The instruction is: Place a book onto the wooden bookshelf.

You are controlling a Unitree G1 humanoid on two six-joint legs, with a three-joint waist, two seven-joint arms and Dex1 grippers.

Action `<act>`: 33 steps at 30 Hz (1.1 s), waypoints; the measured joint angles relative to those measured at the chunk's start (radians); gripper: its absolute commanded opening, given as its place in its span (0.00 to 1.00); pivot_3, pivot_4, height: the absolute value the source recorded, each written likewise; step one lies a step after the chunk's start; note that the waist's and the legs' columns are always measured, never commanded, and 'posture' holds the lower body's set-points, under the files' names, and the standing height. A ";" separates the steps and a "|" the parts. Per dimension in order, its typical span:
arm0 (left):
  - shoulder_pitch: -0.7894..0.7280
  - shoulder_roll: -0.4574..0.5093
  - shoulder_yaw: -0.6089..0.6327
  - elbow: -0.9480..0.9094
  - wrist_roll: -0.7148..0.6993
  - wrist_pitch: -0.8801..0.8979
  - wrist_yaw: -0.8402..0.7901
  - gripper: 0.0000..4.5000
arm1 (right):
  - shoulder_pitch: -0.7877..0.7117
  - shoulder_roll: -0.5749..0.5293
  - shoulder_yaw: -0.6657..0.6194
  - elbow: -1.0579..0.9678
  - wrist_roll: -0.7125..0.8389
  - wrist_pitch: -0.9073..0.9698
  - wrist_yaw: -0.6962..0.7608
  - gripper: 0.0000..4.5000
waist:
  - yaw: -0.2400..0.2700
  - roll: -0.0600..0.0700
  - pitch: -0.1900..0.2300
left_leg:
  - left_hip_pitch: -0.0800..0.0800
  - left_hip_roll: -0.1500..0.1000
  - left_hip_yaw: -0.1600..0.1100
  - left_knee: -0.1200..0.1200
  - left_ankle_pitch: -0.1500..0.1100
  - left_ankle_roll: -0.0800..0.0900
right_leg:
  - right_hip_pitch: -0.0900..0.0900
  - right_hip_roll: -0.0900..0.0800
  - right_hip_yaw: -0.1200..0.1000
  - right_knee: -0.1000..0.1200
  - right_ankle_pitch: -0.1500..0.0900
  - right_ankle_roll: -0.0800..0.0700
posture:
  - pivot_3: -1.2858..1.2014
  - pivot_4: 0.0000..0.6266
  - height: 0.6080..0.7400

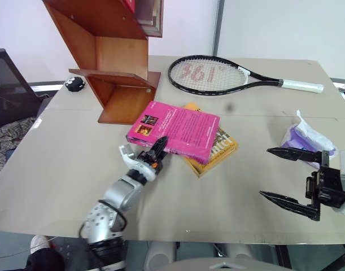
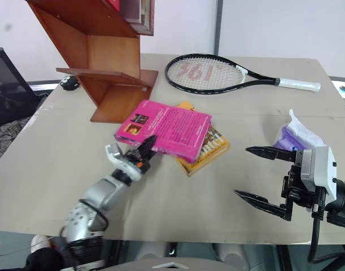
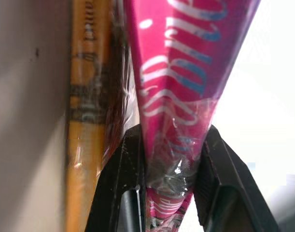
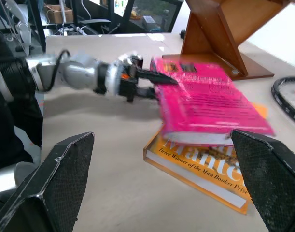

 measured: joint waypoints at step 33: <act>-1.480 0.959 -0.689 0.372 1.964 -0.657 -1.536 0.14 | -0.396 0.039 0.156 0.478 -0.217 -0.264 0.096 0.99 | -0.010 0.000 0.022 | -0.015 -0.002 -0.004 -0.006 0.000 0.000 | -0.013 0.001 -0.003 0.000 0.001 0.005 | 0.52 0.24 1.00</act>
